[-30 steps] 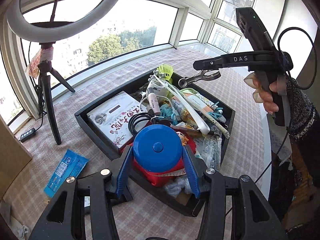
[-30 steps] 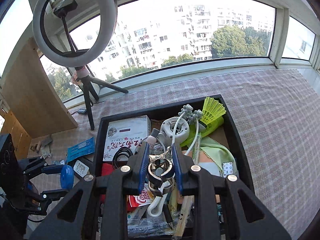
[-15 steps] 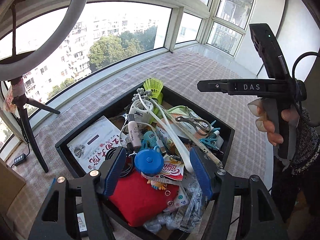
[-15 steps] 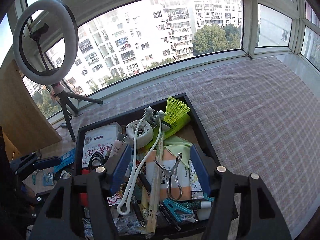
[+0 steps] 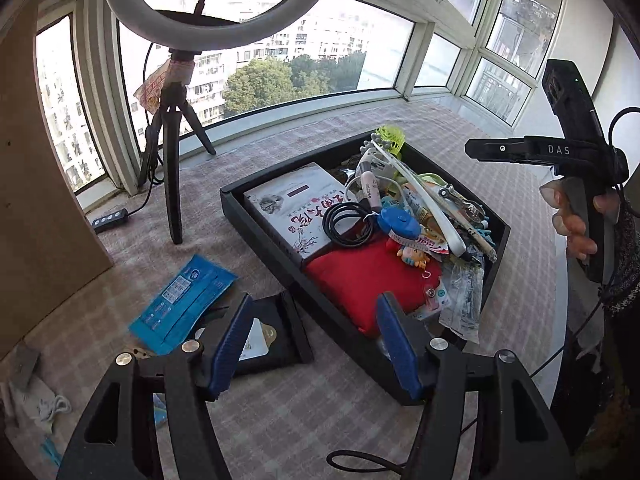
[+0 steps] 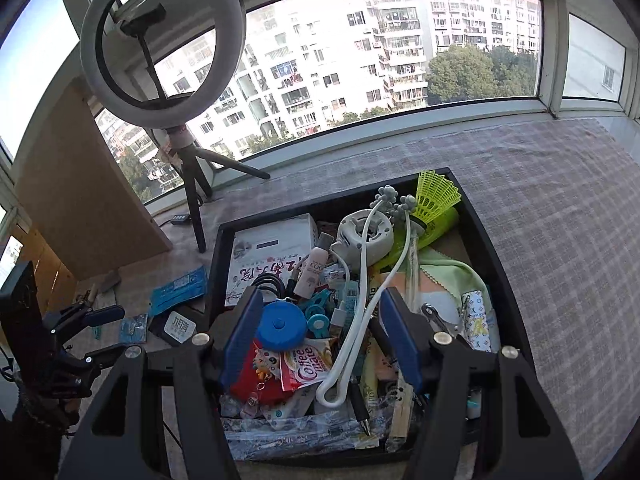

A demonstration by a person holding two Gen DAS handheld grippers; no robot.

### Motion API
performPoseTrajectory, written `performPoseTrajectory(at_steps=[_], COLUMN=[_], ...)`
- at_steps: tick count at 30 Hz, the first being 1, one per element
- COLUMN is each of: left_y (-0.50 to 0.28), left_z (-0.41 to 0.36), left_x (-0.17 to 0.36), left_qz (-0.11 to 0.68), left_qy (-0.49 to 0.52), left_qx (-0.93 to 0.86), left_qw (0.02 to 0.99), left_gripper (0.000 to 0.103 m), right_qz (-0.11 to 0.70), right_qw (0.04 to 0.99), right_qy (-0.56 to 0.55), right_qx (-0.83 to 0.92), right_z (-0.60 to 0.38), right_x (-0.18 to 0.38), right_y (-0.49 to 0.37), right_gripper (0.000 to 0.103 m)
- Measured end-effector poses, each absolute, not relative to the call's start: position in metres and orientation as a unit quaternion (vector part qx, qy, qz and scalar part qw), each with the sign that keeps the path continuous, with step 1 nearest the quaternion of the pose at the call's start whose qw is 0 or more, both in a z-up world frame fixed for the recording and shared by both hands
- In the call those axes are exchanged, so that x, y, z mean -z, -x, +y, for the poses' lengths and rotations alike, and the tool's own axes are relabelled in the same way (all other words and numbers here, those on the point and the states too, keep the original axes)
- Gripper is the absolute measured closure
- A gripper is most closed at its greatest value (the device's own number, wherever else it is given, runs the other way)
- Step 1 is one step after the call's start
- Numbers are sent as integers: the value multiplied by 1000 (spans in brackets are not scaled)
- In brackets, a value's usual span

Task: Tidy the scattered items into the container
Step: 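Move both tools back toward the remaining table items, then grasp the white USB cable with the right tool while the left tool grasps the teal clothes clip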

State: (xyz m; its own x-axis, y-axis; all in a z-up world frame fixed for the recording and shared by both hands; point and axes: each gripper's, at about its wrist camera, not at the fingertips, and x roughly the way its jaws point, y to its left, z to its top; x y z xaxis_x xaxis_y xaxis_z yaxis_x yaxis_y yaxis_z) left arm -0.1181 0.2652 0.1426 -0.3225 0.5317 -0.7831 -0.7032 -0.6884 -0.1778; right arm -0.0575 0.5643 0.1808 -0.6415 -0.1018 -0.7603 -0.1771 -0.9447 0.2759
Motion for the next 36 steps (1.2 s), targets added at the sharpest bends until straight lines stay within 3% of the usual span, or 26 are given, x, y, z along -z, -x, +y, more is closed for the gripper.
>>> performPoseTrajectory(at_steps=[11, 16, 21, 23, 25, 31, 36], left_y=[132, 140, 146, 148, 151, 161, 166], left_z=[65, -3, -27, -31, -37, -45, -43], left_x=[-108, -86, -65, -59, -54, -44, -37], left_qz=[39, -8, -38, -50, -66, -92, -94], left_qy=[482, 503, 519, 521, 523, 528, 531], left_qx=[-857, -860, -853, -851, -849, -844, -842], left_qw=[176, 84, 42, 36, 31, 25, 26], left_gripper=[46, 47, 50, 51, 51, 59, 59], right_qz=[95, 26, -33, -50, -71, -133, -166], right_qw=[-138, -223, -310, -337, -357, -392, -399], right_qy=[467, 487, 499, 506, 508, 508, 512], right_qx=[-869, -844, -809, -793, -780, -756, -742], right_z=[414, 320, 224, 191, 162, 97, 68], right_x=[-163, -147, -134, -125, -116, -90, -70], right_y=[116, 148, 187, 203, 215, 241, 253], right_gripper=[43, 43, 48, 62, 66, 66, 66])
